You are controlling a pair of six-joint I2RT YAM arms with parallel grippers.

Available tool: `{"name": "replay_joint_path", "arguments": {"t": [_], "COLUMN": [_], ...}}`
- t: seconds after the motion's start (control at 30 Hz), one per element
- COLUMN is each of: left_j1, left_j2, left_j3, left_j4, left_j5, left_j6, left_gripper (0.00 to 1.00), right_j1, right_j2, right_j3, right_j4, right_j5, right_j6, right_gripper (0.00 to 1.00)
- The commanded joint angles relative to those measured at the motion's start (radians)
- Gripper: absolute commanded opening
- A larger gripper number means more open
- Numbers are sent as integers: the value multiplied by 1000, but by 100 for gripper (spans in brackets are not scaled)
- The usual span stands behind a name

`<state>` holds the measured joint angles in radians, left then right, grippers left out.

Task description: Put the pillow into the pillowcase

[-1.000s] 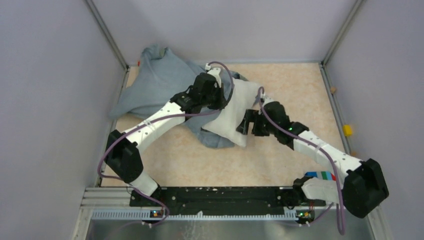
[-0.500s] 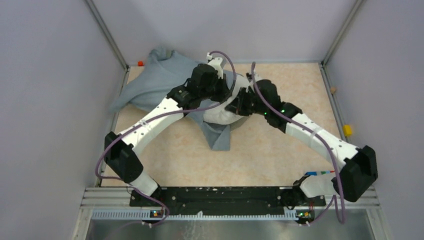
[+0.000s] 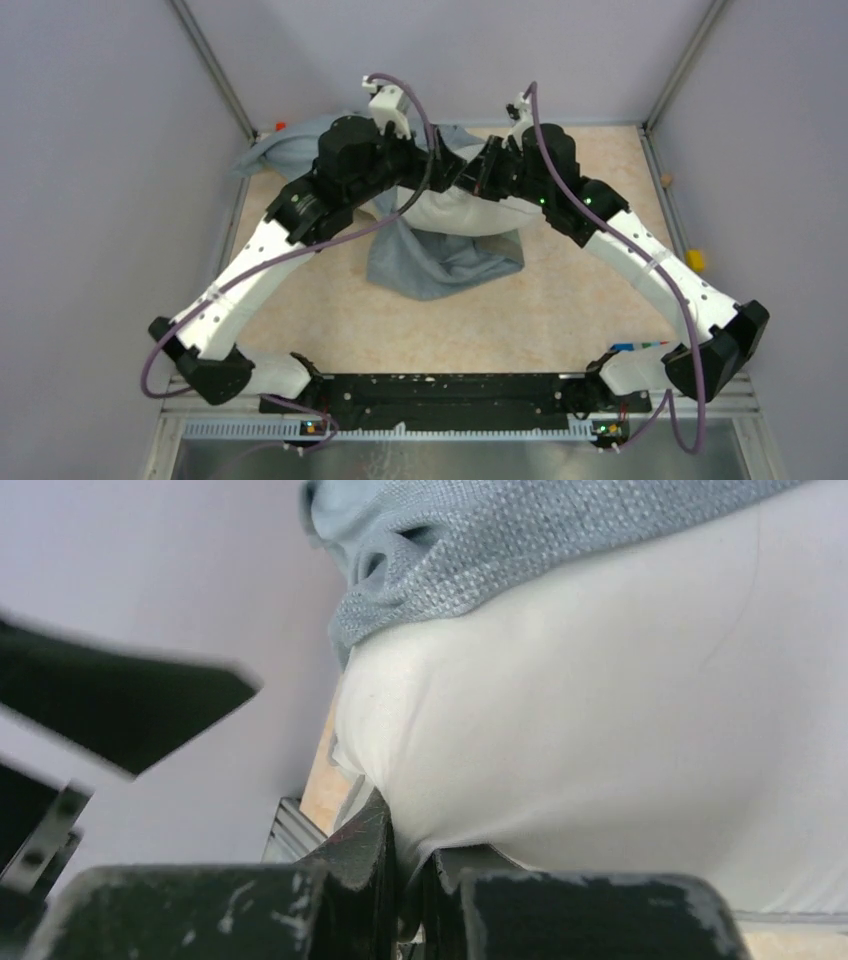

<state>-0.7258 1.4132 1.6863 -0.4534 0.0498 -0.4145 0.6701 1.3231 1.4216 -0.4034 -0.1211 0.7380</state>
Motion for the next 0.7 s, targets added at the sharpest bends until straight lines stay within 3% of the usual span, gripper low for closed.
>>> {"name": "replay_joint_path", "arguments": {"t": [0.0,0.17,0.37,0.6,0.67], "left_j1": [-21,-21,-20,-13,-9], "left_j2": [-215,-422,-592,-537,-475], "left_j3": [-143,-477,-892,-988,-983], "left_j4": [-137,-140,141,497,549], "left_j5": [-200,-382,-399,-491,-493], "left_j6": [14,-40,12,111,131], "left_gripper": [92,95,99,99,93], "right_j1": [7,20,23,25,25], "right_j2": [29,49,71,71,70], "right_j3": [108,130,154,161,161], "right_j4": [97,90,79,72,70], "right_j5": [36,53,42,41,41], "right_j6": [24,30,27,22,20], "right_gripper": [0,0,0,0,0]}}
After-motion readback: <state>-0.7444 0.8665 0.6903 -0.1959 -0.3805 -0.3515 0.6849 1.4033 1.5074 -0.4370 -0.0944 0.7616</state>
